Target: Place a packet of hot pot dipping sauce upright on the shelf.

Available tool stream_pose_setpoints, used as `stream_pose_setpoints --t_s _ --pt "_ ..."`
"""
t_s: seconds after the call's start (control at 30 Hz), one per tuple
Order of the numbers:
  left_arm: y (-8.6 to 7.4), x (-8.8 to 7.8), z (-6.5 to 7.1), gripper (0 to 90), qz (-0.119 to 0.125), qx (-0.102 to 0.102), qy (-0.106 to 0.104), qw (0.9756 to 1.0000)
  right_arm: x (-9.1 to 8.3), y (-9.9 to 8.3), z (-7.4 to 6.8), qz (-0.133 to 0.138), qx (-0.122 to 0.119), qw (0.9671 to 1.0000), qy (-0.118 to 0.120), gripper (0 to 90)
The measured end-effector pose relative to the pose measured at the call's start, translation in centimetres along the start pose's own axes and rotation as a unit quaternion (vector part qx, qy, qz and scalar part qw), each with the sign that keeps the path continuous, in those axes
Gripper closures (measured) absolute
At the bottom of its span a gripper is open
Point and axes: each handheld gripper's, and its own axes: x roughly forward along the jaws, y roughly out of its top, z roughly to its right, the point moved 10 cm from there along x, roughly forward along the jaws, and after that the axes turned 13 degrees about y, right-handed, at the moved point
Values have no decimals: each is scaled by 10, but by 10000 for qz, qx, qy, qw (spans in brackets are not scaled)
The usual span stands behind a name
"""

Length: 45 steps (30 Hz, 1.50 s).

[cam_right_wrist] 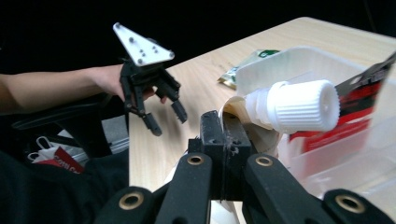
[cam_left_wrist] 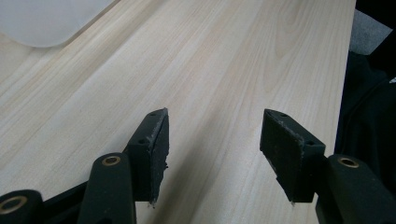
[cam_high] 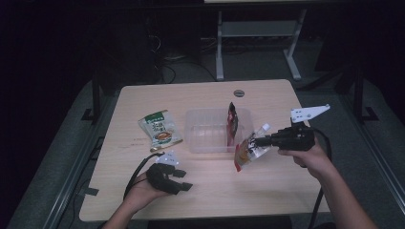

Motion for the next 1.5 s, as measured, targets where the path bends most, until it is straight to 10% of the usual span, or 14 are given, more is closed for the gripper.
stream_pose_setpoints --t_s 0.87,1.5 --pt "-1 0 -1 420 -5 -76 -40 10000 -30 41 61 -108 86 9977 -662 898" --pt "-2 0 -1 422 -5 -114 -39 9999 -35 35 83 -374 224 9946 -941 897"
